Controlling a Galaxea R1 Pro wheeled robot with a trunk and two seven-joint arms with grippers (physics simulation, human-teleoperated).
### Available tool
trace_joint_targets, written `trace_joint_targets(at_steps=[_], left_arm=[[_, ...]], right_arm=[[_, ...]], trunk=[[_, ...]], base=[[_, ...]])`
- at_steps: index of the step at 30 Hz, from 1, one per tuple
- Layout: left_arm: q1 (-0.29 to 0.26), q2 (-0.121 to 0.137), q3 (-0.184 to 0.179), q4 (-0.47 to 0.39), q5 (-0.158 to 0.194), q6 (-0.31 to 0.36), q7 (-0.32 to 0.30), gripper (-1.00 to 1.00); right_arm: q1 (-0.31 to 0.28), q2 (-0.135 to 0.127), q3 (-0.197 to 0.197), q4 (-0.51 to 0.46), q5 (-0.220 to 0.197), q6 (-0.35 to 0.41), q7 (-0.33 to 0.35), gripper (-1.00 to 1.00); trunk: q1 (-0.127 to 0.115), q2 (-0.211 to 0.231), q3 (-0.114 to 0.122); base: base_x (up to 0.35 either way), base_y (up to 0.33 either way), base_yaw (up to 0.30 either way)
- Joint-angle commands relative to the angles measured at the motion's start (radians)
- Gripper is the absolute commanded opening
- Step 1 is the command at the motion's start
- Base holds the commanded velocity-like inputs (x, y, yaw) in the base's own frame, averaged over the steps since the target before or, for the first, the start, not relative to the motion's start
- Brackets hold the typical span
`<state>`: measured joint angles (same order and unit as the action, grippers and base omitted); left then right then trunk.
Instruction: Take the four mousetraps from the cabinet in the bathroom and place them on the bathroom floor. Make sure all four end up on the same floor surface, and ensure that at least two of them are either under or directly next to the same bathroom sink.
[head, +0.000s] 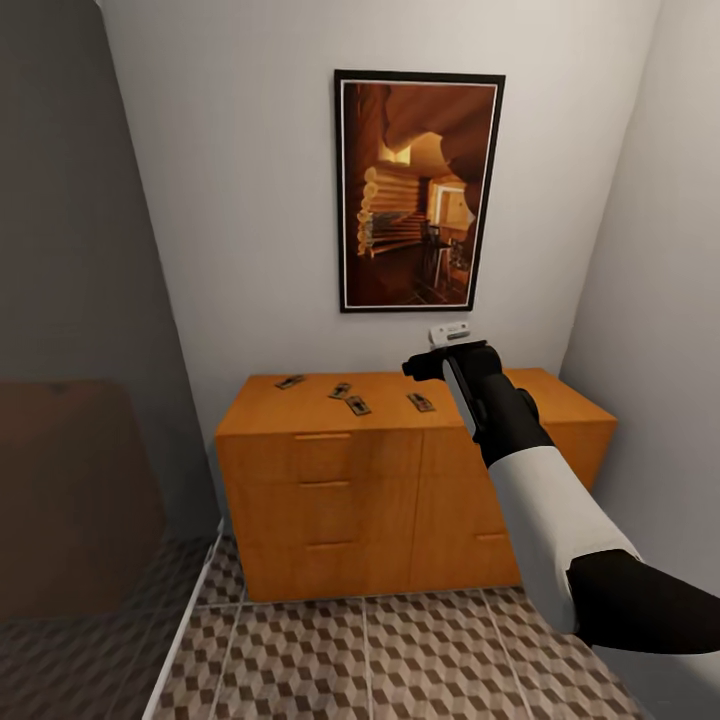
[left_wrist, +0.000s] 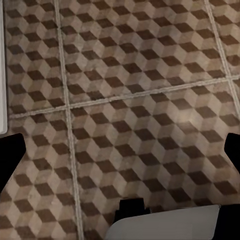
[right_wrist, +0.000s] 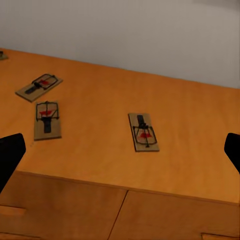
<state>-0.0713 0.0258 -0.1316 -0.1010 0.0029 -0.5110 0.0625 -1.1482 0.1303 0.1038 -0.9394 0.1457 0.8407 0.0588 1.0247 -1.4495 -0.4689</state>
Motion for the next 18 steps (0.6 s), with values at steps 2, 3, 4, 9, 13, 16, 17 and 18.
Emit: trace_joint_targets(at_steps=[2, 3, 4, 9, 13, 16, 17, 18], left_arm=[[-0.001, 0.000, -0.008, 0.001, 0.000, -0.003, 0.007, 1.00], [-0.001, 0.000, -0.008, 0.002, 0.000, -0.003, 0.007, 1.00], [-0.001, 0.000, -0.008, 0.003, 0.000, -0.004, 0.007, 1.00], [-0.001, 0.000, -0.008, 0.004, 0.000, -0.004, 0.007, 1.00], [-0.001, 0.000, -0.008, 0.004, 0.000, -0.004, 0.007, 1.00], [-0.001, 0.000, -0.008, 0.004, 0.000, -0.004, 0.007, 1.00], [-0.001, 0.000, -0.008, 0.004, 0.000, -0.004, 0.007, 1.00], [-0.001, 0.000, -0.008, 0.004, 0.000, -0.004, 0.007, 1.00]], right_arm=[[0.000, -0.001, 0.000, -0.001, 0.010, 0.003, 0.008, 1.00], [0.000, -0.002, 0.000, -0.001, 0.010, 0.001, 0.008, 1.00], [0.001, -0.004, 0.000, -0.001, 0.011, -0.007, 0.009, 1.00], [0.003, -0.013, 0.000, 0.000, 0.011, -0.033, 0.013, 1.00], [0.005, -0.019, -0.001, 0.002, 0.011, -0.044, 0.015, 1.00], [0.008, -0.032, -0.001, 0.010, 0.011, -0.050, 0.016, 1.00], [0.008, -0.035, -0.001, 0.013, 0.011, -0.053, 0.016, 1.00], [0.009, -0.038, -0.001, 0.017, 0.011, -0.056, 0.016, 1.00]], trunk=[[0.000, -0.001, -0.001], [0.000, -0.001, -0.001], [0.000, -0.001, -0.001], [0.000, -0.001, -0.001], [0.000, -0.001, -0.001], [0.000, -0.001, -0.001], [0.000, -0.001, -0.001], [0.000, -0.001, -0.001]], base=[[0.136, 0.000, 0.000], [0.097, 0.000, 0.000], [0.062, 0.000, 0.000], [0.033, 0.000, 0.000], [0.012, 0.000, 0.000], [0.004, 0.000, 0.000], [0.003, 0.000, 0.000], [0.002, 0.000, 0.000]])
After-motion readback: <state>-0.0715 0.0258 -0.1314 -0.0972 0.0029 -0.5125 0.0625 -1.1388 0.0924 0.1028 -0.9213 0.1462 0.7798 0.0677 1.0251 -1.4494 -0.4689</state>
